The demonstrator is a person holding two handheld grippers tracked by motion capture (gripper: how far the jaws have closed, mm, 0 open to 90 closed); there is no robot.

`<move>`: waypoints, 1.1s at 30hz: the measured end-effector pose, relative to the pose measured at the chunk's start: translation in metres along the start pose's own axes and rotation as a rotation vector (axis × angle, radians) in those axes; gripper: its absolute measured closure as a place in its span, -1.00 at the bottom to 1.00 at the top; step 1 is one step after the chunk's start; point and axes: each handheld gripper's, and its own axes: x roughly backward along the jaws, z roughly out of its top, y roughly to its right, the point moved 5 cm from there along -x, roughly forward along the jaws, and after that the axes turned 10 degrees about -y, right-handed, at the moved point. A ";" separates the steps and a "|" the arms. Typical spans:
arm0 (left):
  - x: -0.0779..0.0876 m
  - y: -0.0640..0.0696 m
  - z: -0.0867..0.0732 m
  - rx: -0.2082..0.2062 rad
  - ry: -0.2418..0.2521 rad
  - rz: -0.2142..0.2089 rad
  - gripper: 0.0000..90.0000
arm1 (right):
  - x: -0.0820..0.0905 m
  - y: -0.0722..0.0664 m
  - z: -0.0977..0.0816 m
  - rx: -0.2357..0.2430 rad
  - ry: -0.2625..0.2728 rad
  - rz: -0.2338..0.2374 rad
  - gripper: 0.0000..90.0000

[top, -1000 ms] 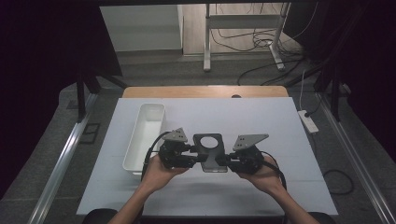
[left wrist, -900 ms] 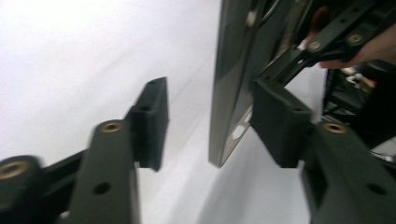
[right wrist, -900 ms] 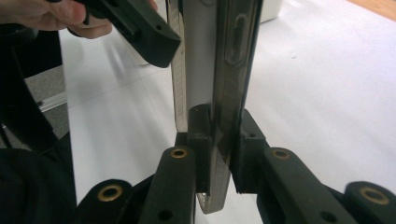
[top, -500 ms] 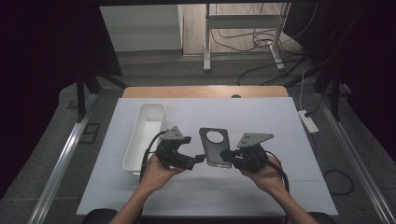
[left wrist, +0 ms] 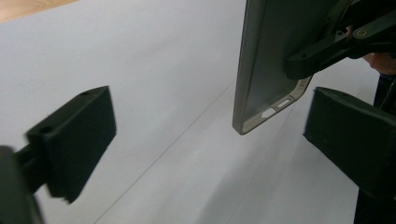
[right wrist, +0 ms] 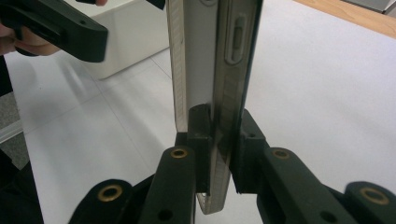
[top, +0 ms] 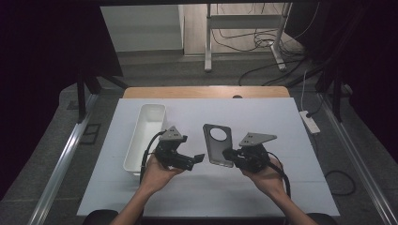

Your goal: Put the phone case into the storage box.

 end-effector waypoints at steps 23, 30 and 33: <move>0.003 0.010 0.004 0.055 0.024 -0.033 0.94 | -0.011 -0.024 0.004 0.043 -0.017 0.010 0.75; -0.001 0.009 0.004 0.092 -0.003 0.007 0.99 | -0.021 -0.029 0.003 0.056 -0.043 0.012 0.58; -0.001 0.009 0.004 0.100 -0.006 0.011 0.99 | -0.021 -0.027 0.002 0.037 -0.043 0.013 0.50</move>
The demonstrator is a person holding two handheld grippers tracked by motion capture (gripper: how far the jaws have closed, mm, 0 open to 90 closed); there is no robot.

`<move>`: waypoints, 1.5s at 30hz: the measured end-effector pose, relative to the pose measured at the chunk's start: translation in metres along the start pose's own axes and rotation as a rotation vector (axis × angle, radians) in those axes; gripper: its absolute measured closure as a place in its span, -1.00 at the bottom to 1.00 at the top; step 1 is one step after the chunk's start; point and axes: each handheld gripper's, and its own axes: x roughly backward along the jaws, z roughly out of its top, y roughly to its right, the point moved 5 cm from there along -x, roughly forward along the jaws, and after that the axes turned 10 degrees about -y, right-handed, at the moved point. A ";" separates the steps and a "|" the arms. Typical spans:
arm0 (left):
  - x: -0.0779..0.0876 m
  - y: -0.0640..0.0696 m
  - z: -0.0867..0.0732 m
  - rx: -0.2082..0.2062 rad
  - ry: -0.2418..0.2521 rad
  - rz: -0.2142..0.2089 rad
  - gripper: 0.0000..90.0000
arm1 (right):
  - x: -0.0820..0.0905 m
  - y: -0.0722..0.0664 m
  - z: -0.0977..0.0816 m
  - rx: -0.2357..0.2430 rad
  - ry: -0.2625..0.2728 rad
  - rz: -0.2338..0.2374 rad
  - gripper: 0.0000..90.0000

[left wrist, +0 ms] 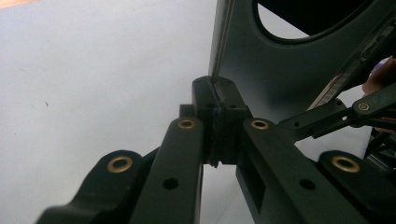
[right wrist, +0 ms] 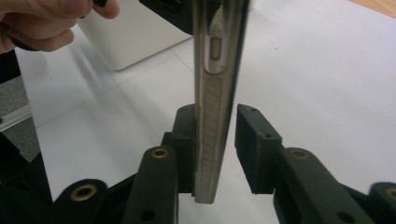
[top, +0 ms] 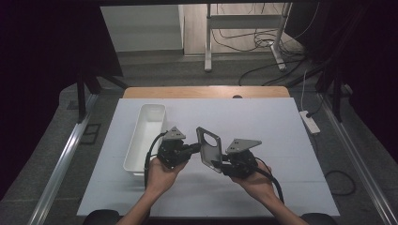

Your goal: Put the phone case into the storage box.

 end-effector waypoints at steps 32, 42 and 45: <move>0.003 -0.015 -0.002 0.075 -0.004 0.082 0.99 | 0.000 -0.003 -0.002 0.024 -0.013 0.013 0.19; 0.005 -0.021 -0.003 0.077 -0.010 0.119 0.99 | 0.003 -0.003 -0.003 0.022 -0.010 0.018 0.14; 0.005 -0.023 -0.003 0.083 -0.012 0.127 0.99 | 0.004 -0.002 -0.004 0.020 -0.009 0.021 0.12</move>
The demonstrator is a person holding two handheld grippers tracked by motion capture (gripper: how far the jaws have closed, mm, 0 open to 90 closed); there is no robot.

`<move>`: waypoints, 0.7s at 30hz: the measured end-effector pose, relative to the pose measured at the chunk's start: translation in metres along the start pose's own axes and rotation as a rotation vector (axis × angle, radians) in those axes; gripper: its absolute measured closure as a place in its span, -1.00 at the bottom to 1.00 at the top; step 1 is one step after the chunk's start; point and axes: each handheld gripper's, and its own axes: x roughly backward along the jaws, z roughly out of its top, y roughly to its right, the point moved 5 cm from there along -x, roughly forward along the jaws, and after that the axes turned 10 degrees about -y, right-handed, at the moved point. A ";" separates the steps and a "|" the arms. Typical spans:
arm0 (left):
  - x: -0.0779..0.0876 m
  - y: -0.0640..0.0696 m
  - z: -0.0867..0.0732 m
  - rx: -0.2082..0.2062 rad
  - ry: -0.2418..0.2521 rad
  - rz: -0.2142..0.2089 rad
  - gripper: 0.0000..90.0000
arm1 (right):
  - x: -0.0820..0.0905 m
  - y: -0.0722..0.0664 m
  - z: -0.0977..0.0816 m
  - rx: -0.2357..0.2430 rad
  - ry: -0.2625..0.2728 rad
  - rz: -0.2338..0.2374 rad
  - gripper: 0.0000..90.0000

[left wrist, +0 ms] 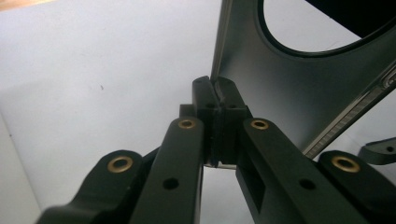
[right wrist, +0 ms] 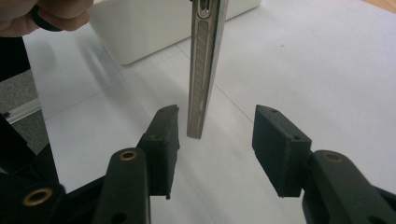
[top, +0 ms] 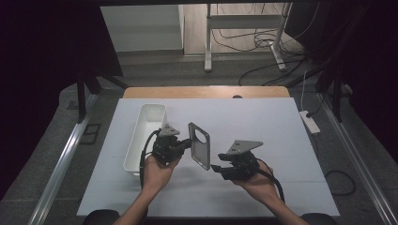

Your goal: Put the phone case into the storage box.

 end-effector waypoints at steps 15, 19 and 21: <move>0.004 -0.006 0.000 0.001 0.000 0.008 0.99 | 0.003 0.005 -0.004 -0.013 -0.011 0.002 0.05; 0.006 -0.009 0.000 0.011 0.003 0.000 0.99 | 0.005 0.008 -0.005 -0.013 -0.015 0.001 0.04; 0.007 -0.011 0.001 0.019 0.006 -0.002 0.99 | 0.006 0.010 -0.006 -0.024 -0.014 0.003 0.01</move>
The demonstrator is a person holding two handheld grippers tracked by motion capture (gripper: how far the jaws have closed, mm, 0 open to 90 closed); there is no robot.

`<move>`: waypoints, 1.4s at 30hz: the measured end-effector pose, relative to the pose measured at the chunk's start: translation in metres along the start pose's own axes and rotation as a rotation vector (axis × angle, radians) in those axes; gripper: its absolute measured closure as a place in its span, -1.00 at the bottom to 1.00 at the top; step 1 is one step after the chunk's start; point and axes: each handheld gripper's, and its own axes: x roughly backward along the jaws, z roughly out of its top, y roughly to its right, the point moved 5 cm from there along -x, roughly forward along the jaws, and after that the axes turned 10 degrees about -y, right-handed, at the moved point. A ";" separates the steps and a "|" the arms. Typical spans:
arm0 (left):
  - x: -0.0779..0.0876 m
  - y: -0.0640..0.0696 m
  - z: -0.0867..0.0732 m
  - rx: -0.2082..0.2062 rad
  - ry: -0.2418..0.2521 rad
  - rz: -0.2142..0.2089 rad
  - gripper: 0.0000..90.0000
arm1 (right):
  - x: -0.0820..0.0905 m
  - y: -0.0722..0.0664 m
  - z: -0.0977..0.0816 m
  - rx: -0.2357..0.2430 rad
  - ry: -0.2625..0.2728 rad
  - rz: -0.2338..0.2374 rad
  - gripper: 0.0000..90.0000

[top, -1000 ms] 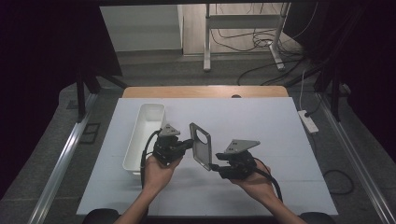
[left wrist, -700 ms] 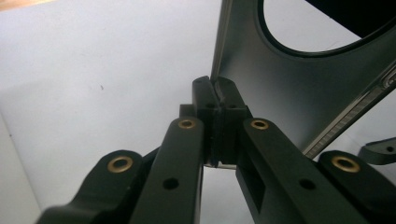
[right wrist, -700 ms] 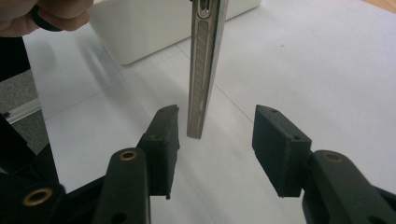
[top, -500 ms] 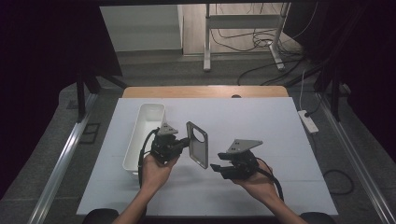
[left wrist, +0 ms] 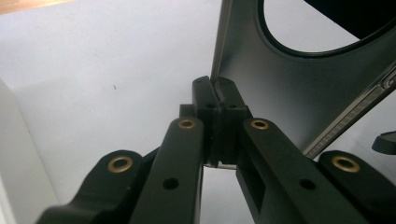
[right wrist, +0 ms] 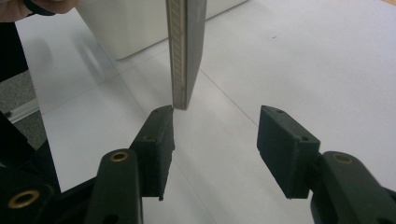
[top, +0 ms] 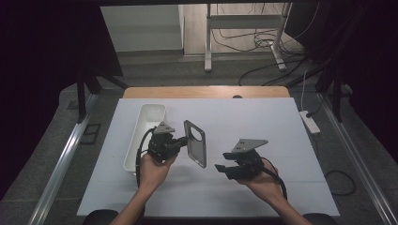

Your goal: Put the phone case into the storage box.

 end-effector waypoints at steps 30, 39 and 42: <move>0.008 -0.019 0.015 0.005 -0.011 0.047 0.99 | 0.014 0.030 -0.020 -0.087 -0.031 0.014 -0.47; 0.011 -0.028 0.022 0.011 -0.014 0.050 0.99 | 0.020 0.036 -0.030 -0.110 -0.048 -0.014 -0.64; 0.012 -0.030 0.024 0.018 -0.016 0.051 0.99 | 0.023 0.037 -0.033 -0.113 -0.050 -0.015 -0.70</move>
